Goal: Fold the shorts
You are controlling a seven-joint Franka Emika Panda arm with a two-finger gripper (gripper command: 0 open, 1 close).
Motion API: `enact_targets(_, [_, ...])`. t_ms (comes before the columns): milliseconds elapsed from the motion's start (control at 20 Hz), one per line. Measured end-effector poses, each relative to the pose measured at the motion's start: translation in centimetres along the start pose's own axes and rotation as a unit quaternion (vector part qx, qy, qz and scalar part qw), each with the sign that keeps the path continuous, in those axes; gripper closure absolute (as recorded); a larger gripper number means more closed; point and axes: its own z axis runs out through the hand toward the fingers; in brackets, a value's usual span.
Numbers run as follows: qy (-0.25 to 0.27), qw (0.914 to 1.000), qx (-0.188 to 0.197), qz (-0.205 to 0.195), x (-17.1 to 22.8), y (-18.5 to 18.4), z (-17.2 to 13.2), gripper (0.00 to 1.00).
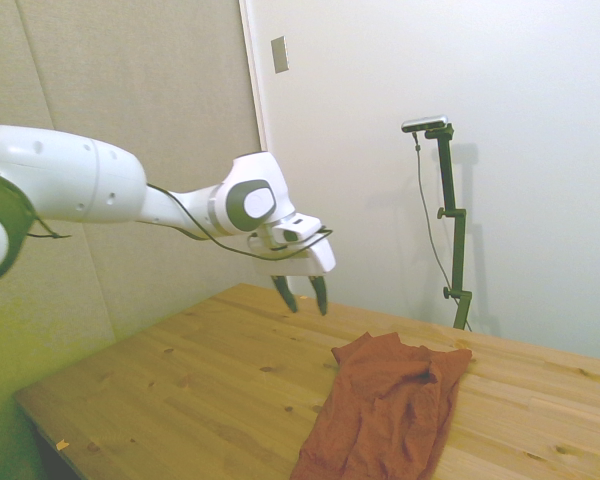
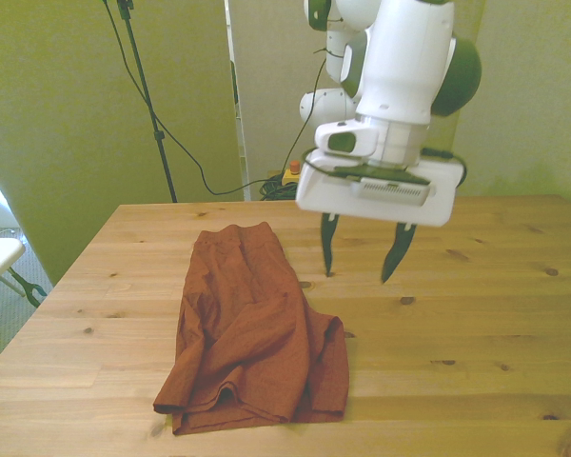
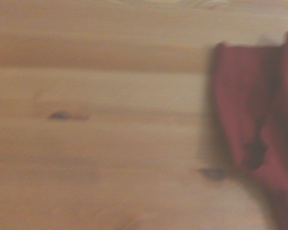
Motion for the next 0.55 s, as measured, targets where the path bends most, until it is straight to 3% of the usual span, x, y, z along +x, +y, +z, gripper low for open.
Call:
enact_targets(150, [-0.053,0.9980,0.023,-0.028,-6.3,1.1,-2.6,0.00])
enact_targets(350, [-0.060,0.9955,0.035,-0.063,-14.7,2.8,-5.3,0.00])
enact_targets(550, [-0.060,0.9944,0.036,-0.079,-23.0,5.7,-5.9,0.00])
